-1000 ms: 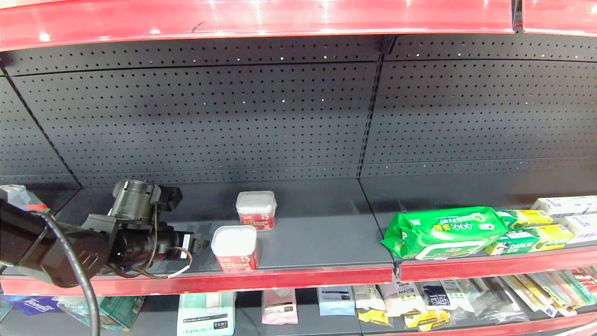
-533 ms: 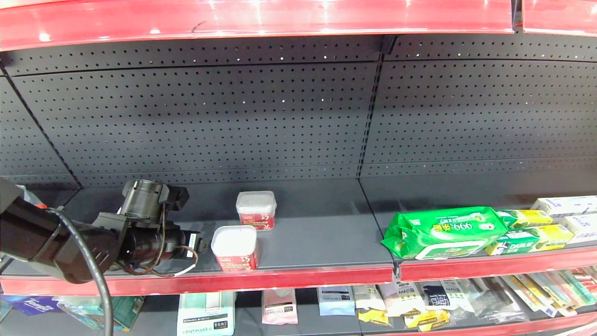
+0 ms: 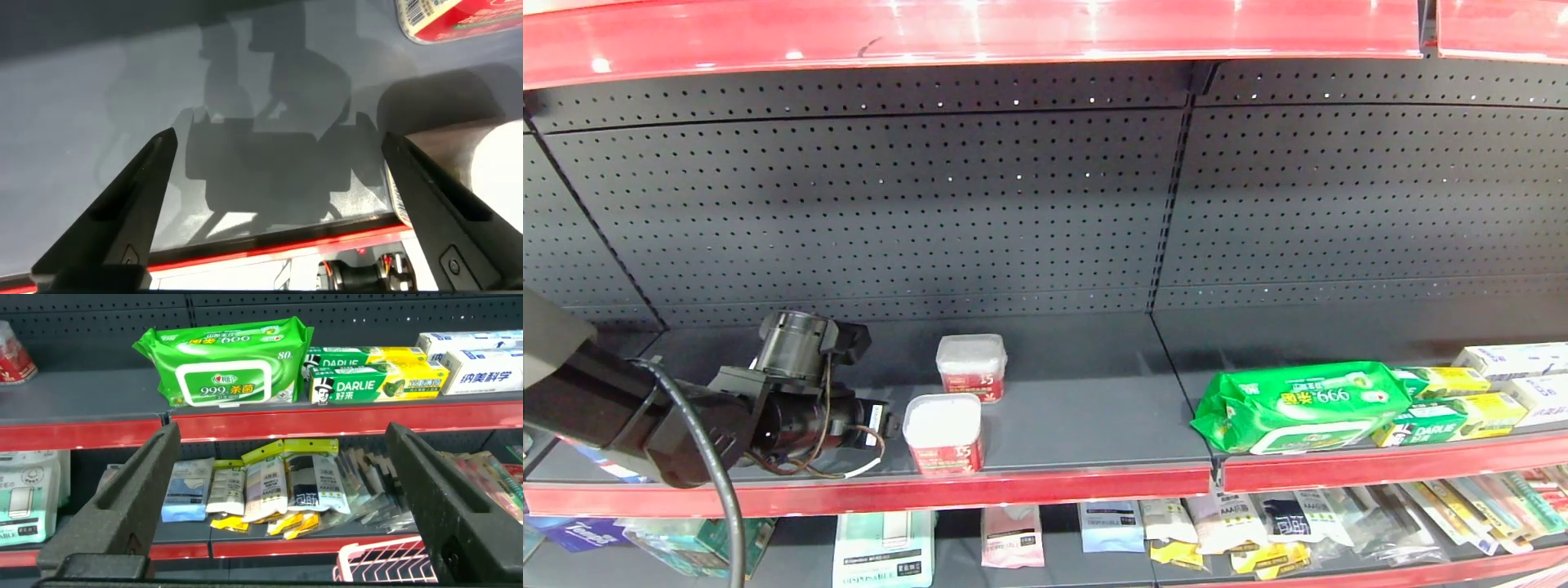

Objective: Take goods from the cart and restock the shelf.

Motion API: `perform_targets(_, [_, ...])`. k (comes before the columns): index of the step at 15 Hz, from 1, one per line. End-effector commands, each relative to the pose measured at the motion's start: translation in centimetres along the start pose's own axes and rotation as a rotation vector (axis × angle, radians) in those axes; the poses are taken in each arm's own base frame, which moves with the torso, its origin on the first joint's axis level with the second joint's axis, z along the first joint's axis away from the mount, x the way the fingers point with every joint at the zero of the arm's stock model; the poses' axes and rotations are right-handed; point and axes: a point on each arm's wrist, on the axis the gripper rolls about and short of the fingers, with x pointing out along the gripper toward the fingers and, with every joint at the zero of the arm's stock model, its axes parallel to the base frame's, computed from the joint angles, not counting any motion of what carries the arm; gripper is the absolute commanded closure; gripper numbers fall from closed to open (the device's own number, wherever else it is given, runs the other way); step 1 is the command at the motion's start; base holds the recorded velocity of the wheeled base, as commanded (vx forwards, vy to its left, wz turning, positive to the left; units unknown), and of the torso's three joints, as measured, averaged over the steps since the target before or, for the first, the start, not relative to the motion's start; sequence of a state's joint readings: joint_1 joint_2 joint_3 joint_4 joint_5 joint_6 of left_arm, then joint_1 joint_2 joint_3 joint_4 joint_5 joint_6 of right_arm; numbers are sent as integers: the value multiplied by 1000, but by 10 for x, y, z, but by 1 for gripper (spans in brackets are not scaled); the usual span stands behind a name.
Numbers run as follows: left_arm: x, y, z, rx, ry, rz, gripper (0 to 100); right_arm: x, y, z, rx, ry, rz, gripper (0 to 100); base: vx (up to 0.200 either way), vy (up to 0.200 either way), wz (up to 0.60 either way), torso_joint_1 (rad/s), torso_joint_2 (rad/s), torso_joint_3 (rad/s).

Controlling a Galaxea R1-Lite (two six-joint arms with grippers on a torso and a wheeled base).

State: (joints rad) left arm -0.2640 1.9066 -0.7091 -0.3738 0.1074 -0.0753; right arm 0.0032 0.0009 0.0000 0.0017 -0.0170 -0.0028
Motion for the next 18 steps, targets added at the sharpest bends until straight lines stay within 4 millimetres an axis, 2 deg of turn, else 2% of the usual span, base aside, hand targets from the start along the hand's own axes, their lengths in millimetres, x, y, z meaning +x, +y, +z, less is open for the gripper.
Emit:
perform_targets(1, [1,-2,0,6,0,-3,0,0,0,0,0,1,0,0,0,0,0,0,0,0])
perform_targets(14, [1,-6,4,18,-13,-11,0,0,0,0,0,1,0,0,0,0,0,0,0,0])
perform_targets(17, [-9,6,11,5,-74,9,0,0,0,0,0,1,0,0,0,0,0,0,0,0])
perform_targets(18, [-23,18,13,36,-110,36,0,0,0,0,0,1,0,0,0,0,0,0,0,0])
